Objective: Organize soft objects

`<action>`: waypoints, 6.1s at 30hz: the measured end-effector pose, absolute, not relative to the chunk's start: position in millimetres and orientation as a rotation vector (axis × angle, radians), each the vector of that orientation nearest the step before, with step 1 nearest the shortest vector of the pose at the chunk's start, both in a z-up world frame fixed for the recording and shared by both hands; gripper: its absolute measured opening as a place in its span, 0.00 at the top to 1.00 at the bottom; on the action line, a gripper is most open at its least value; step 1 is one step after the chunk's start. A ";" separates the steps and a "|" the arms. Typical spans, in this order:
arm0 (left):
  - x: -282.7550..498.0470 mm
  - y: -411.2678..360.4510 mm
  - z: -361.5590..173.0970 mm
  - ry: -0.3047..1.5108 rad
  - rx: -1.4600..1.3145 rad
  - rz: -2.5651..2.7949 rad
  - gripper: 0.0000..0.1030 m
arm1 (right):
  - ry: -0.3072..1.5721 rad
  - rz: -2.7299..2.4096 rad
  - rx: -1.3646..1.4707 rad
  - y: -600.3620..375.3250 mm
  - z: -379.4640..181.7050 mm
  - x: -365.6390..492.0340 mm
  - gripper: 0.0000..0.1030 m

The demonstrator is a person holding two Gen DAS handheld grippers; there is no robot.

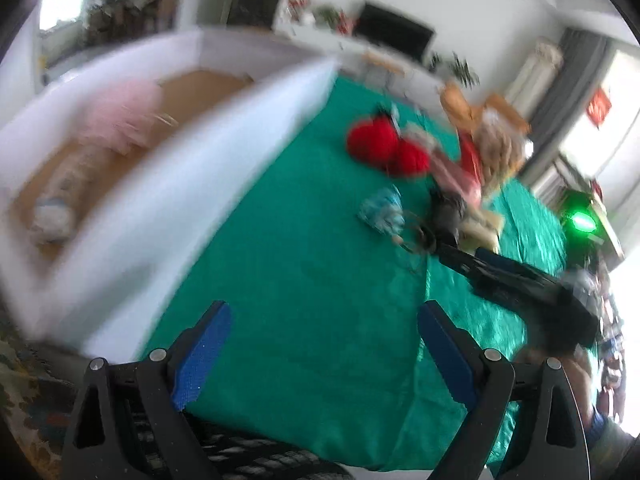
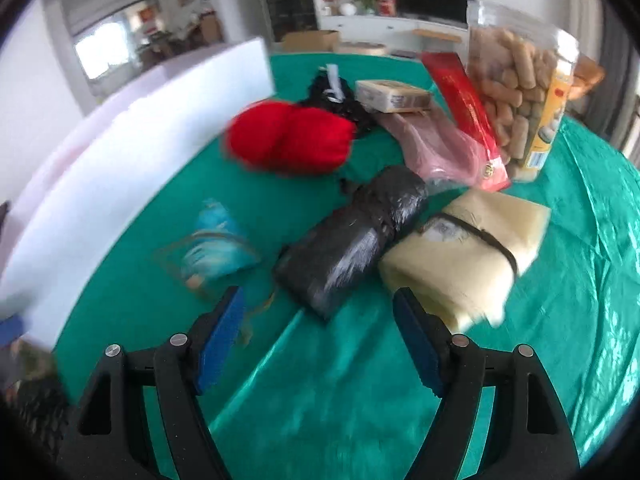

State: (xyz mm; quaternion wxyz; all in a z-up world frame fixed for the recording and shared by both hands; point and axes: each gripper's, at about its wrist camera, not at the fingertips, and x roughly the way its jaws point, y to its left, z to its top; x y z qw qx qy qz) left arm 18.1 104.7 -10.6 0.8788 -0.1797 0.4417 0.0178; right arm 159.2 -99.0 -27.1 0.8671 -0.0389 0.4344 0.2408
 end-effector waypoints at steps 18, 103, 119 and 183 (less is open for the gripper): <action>103.0 -13.5 -67.4 1.024 -0.005 0.010 0.00 | 0.899 0.164 -0.059 -253.5 -61.9 123.7 0.20; 94.3 -12.3 -71.5 0.974 -0.020 0.037 0.00 | 0.902 0.172 -0.064 -250.2 -63.8 125.1 0.17; 86.6 -6.3 -63.1 0.950 -0.063 0.022 0.00 | 0.901 0.172 -0.064 -250.1 -63.9 125.1 0.17; 63.3 29.6 -40.6 0.800 -0.227 0.096 0.00 | 0.911 0.065 -0.324 -256.0 -54.3 148.0 0.20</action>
